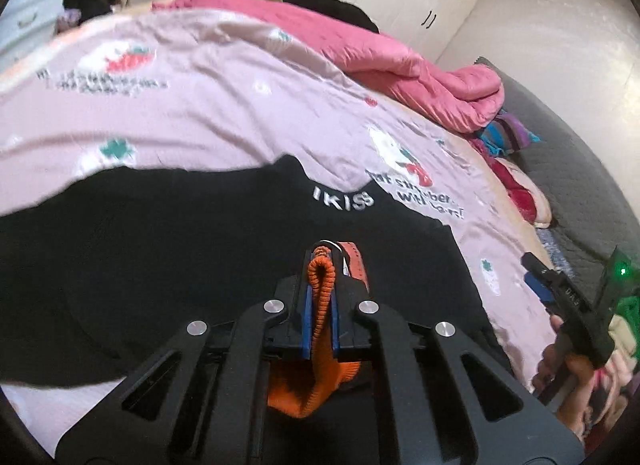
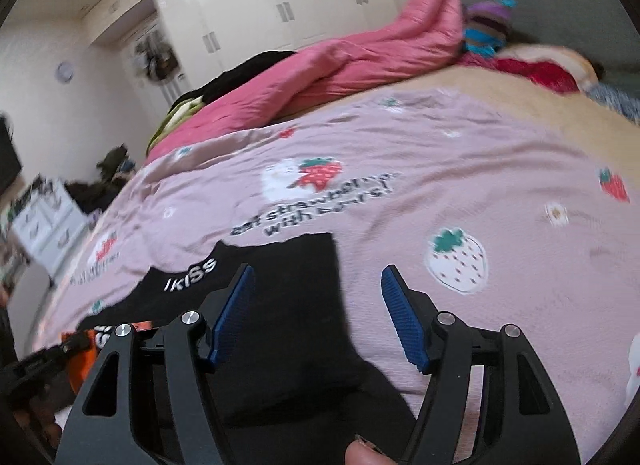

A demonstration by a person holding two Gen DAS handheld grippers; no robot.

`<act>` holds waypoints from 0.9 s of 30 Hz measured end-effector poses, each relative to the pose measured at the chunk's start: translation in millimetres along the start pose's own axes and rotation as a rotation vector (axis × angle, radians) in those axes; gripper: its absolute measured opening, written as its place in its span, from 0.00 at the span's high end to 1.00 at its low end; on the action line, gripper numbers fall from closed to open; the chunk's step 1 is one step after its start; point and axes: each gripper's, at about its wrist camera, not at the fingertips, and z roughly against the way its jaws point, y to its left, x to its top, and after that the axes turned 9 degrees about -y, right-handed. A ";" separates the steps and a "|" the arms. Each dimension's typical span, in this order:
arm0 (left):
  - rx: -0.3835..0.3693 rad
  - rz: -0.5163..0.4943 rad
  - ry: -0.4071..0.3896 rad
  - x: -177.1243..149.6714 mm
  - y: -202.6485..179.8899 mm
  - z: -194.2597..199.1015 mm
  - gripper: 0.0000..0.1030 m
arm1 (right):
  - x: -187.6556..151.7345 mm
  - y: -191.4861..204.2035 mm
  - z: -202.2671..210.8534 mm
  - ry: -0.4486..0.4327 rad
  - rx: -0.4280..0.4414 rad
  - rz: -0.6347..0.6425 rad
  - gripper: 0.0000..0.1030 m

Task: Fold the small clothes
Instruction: 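Carry the cuff with the right gripper across the sweatshirt body toward the collar, then lower the cuff onto the sweatshirt body and open the right gripper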

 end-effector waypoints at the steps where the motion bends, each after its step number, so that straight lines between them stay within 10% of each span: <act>1: 0.011 -0.002 0.006 -0.3 3.2 -1.2 0.99 | 0.1 -5.4 -1.6 0.007 -0.005 -0.017 0.37; 7: 0.082 0.053 0.096 -9.5 31.7 -25.0 0.98 | -6.9 -6.6 -11.2 0.060 -0.037 -0.003 0.37; 18: 0.162 -0.017 -0.048 7.2 21.7 13.3 0.95 | -18.7 34.9 -13.1 0.097 0.035 0.147 0.37; 27: 0.106 -0.091 0.164 -27.5 -1.1 -29.0 0.84 | -39.3 71.2 -19.5 0.180 0.116 0.293 0.37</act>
